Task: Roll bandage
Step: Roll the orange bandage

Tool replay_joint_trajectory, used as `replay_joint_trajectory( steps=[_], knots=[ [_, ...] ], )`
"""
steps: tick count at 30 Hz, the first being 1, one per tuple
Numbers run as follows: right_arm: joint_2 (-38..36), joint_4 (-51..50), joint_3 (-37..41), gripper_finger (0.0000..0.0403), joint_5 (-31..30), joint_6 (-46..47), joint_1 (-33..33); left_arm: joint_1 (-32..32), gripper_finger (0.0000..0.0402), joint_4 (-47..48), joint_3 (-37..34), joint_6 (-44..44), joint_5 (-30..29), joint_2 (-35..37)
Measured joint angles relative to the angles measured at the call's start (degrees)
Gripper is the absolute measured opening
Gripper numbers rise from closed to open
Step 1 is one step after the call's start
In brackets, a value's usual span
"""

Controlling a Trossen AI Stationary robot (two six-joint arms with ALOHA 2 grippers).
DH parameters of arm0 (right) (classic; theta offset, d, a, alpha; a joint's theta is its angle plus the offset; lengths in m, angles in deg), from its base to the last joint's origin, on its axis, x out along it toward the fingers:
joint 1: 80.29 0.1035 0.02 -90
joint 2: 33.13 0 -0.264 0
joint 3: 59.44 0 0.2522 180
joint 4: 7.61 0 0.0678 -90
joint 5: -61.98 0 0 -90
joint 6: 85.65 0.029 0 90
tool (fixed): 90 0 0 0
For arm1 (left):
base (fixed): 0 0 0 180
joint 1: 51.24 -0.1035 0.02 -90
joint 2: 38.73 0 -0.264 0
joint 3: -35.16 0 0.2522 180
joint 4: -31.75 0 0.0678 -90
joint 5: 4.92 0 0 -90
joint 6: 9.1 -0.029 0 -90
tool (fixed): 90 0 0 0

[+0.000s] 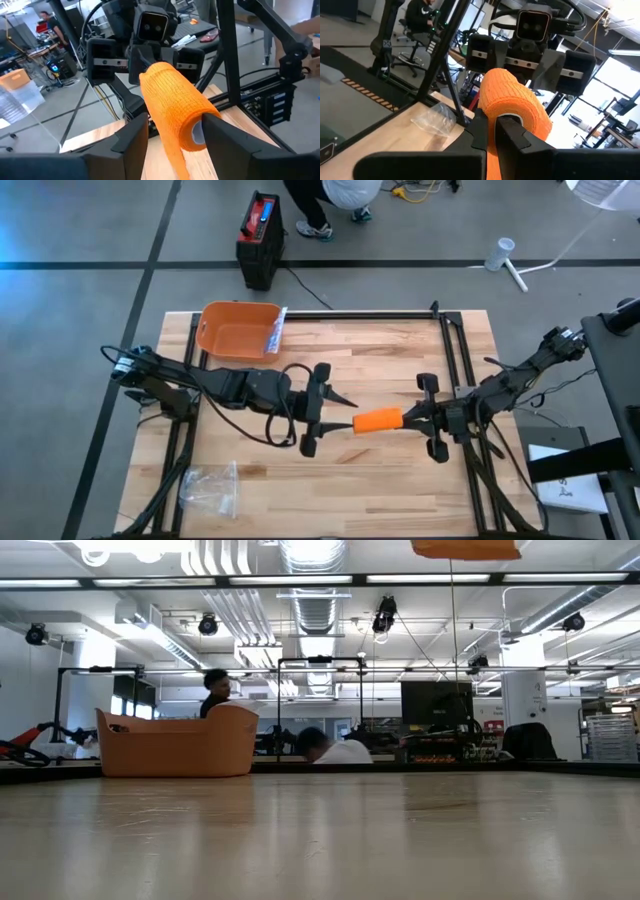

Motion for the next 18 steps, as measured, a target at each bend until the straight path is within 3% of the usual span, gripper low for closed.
replay_joint_trajectory(
  steps=[18],
  knots=[
    [-1.05, -0.25, 0.02, 0.0009, -0.38, 0.63, -0.01, -0.07, 0.0151, 1.26, -0.04, -1.38, -0.26, -0.65]
  ],
)
